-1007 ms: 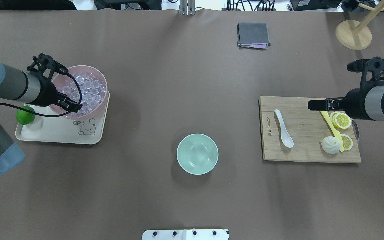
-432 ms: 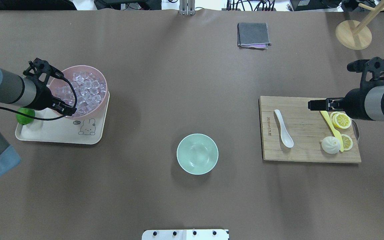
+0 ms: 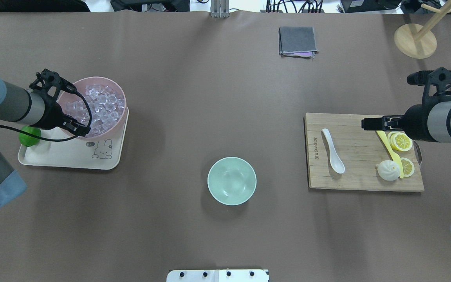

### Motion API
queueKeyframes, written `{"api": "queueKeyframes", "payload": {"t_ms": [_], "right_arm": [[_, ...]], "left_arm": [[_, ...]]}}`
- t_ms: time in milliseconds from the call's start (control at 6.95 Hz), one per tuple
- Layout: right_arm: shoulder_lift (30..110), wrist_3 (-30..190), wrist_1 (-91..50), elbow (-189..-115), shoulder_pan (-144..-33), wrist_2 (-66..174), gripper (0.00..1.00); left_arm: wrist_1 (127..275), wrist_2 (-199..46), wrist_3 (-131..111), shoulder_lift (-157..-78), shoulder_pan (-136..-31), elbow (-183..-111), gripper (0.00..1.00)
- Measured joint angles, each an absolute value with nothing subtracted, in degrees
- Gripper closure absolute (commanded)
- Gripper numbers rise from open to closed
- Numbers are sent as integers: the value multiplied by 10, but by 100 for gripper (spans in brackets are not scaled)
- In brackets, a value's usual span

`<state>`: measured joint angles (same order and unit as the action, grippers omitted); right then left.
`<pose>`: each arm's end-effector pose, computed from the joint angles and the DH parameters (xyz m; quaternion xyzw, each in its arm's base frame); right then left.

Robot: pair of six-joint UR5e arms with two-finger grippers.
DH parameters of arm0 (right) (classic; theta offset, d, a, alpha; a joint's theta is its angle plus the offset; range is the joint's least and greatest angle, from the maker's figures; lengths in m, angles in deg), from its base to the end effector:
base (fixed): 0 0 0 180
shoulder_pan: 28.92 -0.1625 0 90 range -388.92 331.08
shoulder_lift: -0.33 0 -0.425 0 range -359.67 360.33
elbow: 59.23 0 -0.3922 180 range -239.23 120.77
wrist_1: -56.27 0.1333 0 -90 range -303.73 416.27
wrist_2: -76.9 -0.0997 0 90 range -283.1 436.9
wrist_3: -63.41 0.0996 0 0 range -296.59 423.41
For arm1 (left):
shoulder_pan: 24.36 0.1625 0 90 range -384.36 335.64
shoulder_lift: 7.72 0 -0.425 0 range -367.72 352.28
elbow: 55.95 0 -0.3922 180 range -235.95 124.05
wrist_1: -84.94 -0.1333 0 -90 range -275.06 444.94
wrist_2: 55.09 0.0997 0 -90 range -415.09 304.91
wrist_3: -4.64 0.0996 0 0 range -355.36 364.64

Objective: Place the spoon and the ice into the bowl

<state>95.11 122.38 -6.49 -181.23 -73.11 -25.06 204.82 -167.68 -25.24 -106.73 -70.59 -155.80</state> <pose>-0.2446 -0.3949 0.3821 0.2043 -0.4170 0.0540 0.8840 0.3275 -0.4792 0.4412 0.2170 0.3853 0.1882 0.8769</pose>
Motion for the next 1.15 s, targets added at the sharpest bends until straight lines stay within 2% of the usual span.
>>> {"api": "queueKeyframes", "payload": {"t_ms": [288,432,719,1151], "right_arm": [[951,1224,-65,-1812,-730,-251,1],[951,1224,-65,-1812,-729,-251,1],[951,1224,-65,-1812,-729,-249,1],[951,1224,-65,-1812,-729,-249,1]], "left_arm": [[2048,-1677,-253,-1068,-704,-1552,34],[2048,-1677,-253,-1068,-703,-1551,42],[2048,-1676,-253,-1069,-700,-1551,60],[2048,-1675,-252,-1069,-696,-1552,98]]}}
